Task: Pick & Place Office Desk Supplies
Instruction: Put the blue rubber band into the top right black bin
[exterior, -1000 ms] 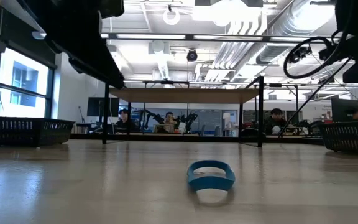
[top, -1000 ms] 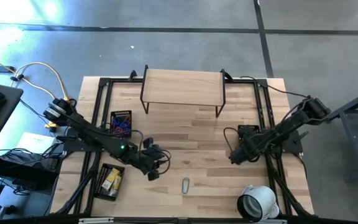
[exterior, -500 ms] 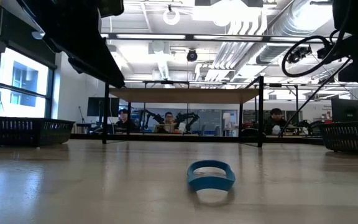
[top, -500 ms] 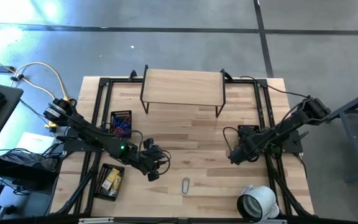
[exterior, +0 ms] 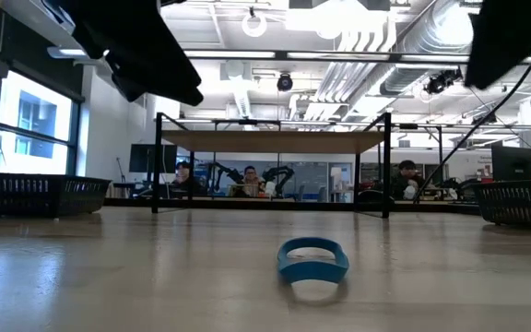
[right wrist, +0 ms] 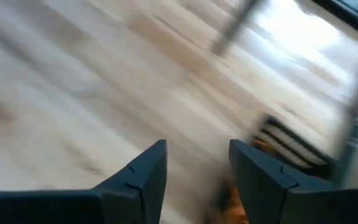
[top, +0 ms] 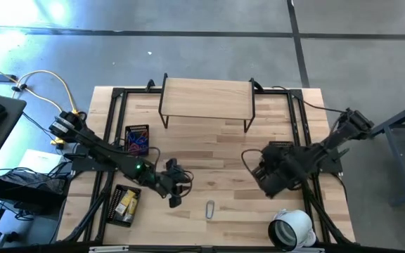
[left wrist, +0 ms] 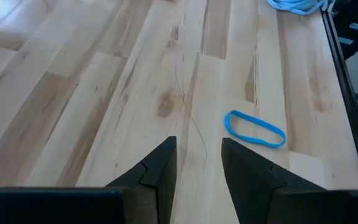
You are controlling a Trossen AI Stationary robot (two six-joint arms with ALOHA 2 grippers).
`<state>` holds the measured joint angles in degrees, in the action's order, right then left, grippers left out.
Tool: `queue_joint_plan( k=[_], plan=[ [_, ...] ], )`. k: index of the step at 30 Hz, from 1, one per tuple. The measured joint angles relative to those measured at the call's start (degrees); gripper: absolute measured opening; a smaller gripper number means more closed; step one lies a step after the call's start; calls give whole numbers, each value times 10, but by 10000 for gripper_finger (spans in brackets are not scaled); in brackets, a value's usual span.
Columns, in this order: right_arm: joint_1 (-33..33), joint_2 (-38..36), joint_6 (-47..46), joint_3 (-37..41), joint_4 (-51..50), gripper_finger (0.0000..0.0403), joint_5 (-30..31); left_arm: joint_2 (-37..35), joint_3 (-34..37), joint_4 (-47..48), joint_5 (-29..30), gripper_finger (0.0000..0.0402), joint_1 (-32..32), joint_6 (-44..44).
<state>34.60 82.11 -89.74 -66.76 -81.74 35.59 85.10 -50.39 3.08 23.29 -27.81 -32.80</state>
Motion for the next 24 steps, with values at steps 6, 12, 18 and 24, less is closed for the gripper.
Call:
queue_joint_plan(
  k=[6,12,18,24],
  plan=[
    [62,0,62,3,152,161,103,0,0,1,7,122,1,-2],
    [97,0,158,26,301,161,184,0,0,0,-22,123,0,25],
    [104,1,226,50,393,159,190,0,0,-10,-76,157,-3,102],
    [104,1,226,78,422,160,189,22,0,-69,-78,223,-5,143]
  ],
)
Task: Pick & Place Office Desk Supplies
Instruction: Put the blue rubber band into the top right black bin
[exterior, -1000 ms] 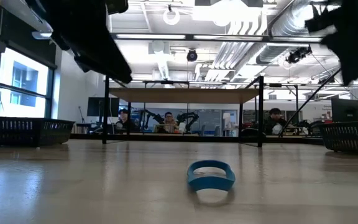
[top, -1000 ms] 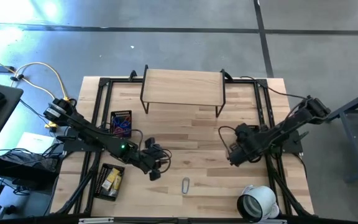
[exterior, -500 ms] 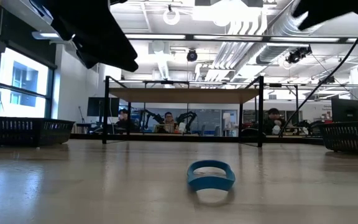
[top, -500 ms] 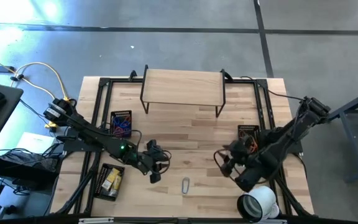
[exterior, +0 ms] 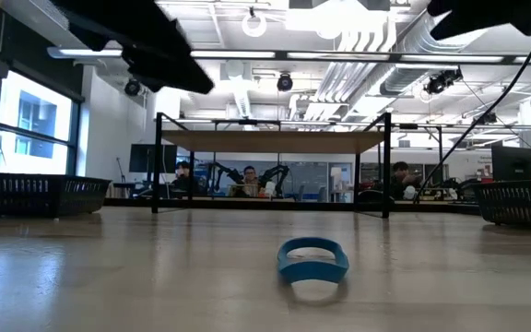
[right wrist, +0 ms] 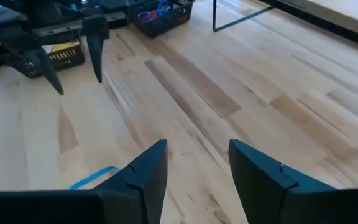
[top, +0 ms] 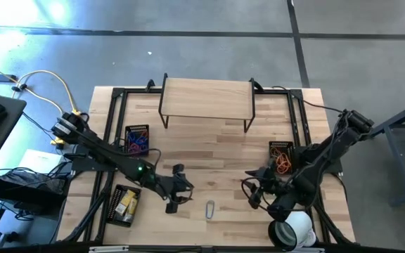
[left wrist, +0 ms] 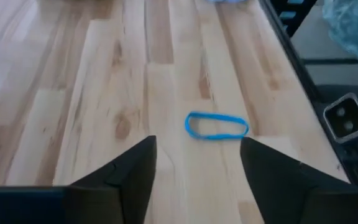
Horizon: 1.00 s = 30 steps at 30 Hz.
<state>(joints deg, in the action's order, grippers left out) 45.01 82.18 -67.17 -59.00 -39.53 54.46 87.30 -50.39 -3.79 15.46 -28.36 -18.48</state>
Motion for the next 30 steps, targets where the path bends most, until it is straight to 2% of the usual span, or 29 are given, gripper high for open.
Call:
queue_joint_plan(
  k=[4,10,13,16,23,30],
  plan=[
    [0,0,13,17,30,159,0,49,0,-82,0,240,0,26],
    [0,0,97,30,105,159,-7,140,0,-223,-1,242,2,120],
    [0,0,125,30,128,159,-8,177,0,-283,-9,242,2,133],
    [0,0,144,30,143,159,-11,196,0,-305,-14,242,6,137],
    [0,3,150,30,158,159,-21,222,-1,-308,-14,242,38,54],
    [-4,7,163,30,163,159,-27,261,-4,-338,-14,242,42,61]
  ],
)
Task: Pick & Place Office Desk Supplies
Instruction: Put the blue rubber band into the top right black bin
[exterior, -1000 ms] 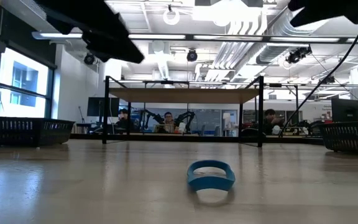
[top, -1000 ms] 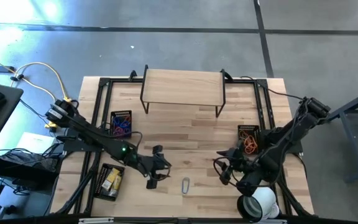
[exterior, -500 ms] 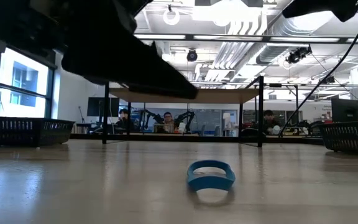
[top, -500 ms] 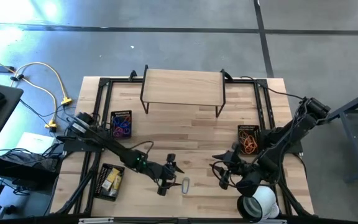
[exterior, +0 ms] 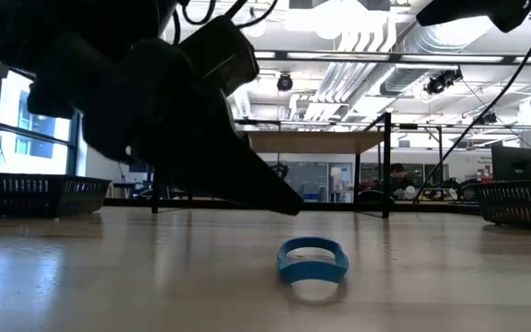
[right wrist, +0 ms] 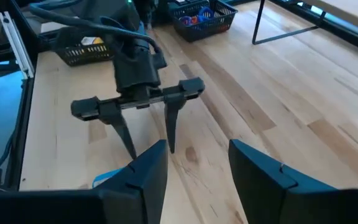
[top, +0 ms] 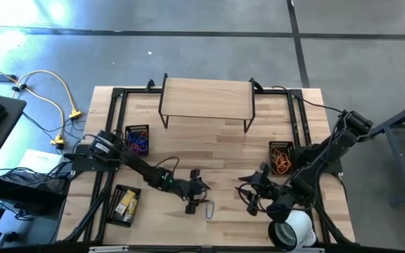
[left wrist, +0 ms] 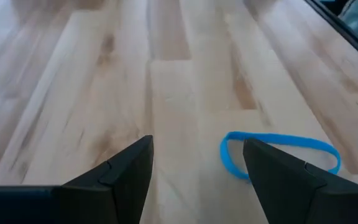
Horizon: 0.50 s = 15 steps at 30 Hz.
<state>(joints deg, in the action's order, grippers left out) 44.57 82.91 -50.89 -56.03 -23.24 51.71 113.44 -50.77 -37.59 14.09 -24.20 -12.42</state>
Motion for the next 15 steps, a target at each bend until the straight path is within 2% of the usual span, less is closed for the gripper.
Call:
queue_joint_plan(
  k=[6,10,15],
  plan=[
    [-1,0,2,0,12,159,-10,1,-25,6,24,242,-28,51],
    [-1,0,2,0,21,159,-13,1,-48,78,23,242,-27,21],
    [1,0,2,0,25,159,-15,1,-77,140,25,242,-26,22]
  ],
)
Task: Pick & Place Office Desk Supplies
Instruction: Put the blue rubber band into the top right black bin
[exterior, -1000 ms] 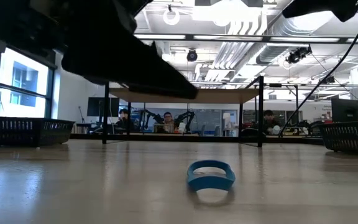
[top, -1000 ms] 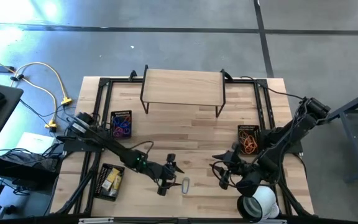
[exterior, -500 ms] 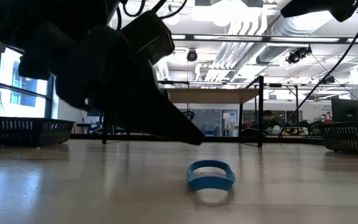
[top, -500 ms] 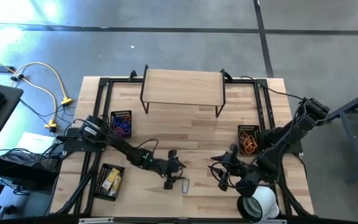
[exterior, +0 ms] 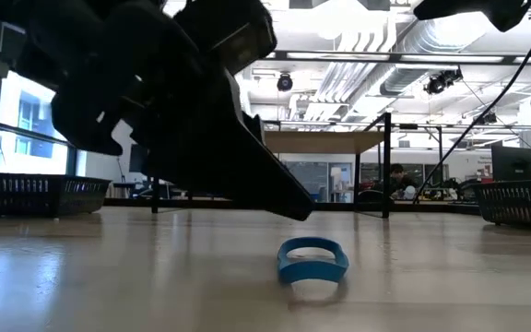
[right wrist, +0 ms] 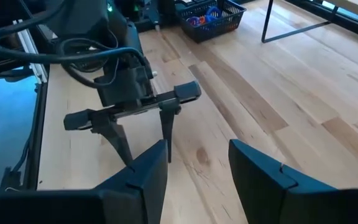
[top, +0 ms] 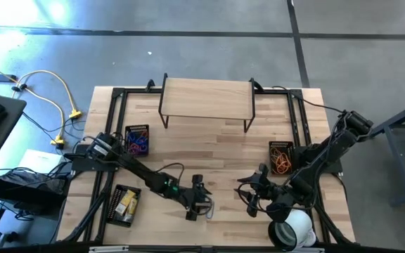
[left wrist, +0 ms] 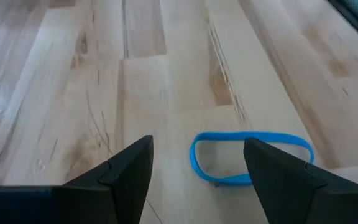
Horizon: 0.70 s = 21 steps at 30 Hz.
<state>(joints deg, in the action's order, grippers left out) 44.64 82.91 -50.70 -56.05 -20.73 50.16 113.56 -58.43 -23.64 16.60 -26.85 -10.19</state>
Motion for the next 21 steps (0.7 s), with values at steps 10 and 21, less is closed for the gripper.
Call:
queue_joint_plan(
  k=[10,21],
  plan=[
    [0,0,15,0,0,159,-8,7,-15,30,-14,242,5,-8],
    [0,10,15,0,14,159,-9,36,-28,33,-37,231,13,-34]
  ],
)
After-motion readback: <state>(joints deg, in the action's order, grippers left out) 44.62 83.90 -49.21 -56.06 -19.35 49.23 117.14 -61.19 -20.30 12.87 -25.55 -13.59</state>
